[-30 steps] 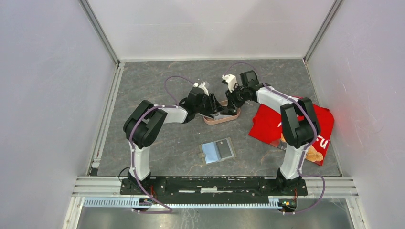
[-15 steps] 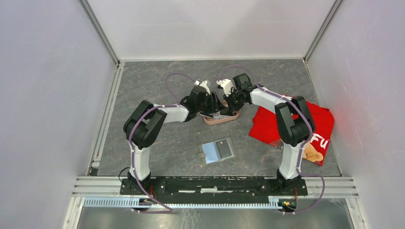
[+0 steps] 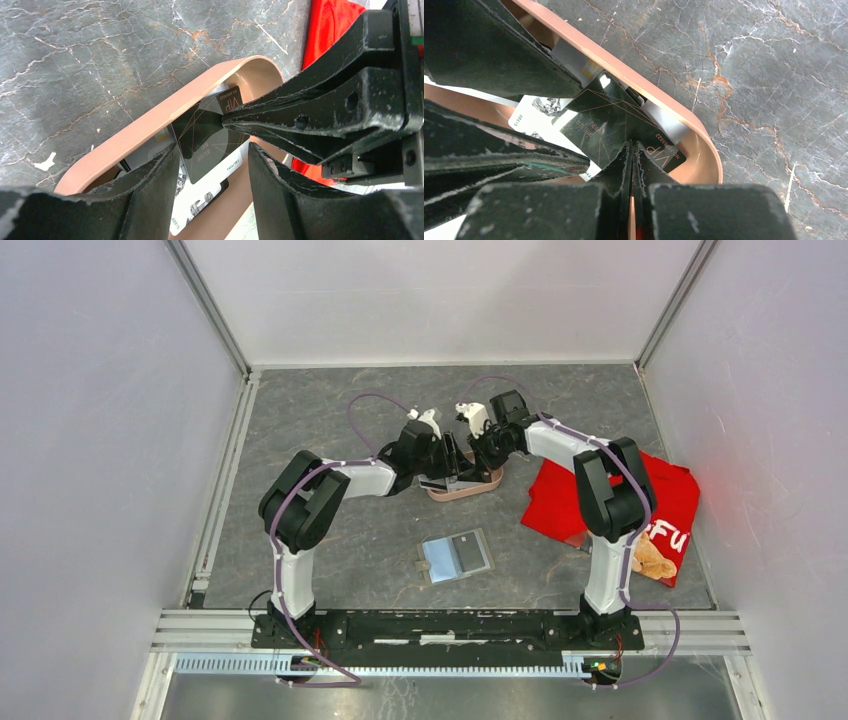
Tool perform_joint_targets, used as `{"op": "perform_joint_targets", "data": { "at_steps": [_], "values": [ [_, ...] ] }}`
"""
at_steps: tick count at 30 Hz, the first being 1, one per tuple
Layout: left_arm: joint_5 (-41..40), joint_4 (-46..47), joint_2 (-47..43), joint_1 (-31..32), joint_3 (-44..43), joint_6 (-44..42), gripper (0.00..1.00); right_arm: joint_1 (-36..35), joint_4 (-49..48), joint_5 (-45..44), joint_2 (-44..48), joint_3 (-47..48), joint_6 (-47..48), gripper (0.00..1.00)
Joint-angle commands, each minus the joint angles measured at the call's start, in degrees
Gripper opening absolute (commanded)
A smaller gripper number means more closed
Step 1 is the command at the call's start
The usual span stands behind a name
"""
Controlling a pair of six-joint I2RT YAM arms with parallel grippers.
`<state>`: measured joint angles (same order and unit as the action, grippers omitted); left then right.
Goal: Put the credit cards into the card holder
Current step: Pick up the credit card from the storage box.
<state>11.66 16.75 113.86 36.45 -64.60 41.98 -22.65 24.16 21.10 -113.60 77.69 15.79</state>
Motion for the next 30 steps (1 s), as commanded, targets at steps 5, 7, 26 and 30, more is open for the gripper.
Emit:
{"op": "perform_joint_targets", "data": {
  "at_steps": [5,7,26,30],
  "values": [
    [4.5,12.1,-3.5,0.1,6.6,8.2,0.58,1.9,-2.1,9.7,-1.1,-1.1,-2.4,0.01],
    [4.9,14.3,-4.3,0.0,7.5,9.7,0.58,2.3,-2.6,11.0,-0.4,-1.5,-2.4,0.01],
    [7.8,30.5,-0.6,-0.3,9.7,20.3,0.53,4.1,-6.3,18.0,3.3,-3.7,-3.5,0.04],
    [6.1,32.6,0.6,-0.4,10.2,23.3,0.45,4.5,-7.3,19.2,4.2,-4.3,-3.9,0.05]
  ]
}}
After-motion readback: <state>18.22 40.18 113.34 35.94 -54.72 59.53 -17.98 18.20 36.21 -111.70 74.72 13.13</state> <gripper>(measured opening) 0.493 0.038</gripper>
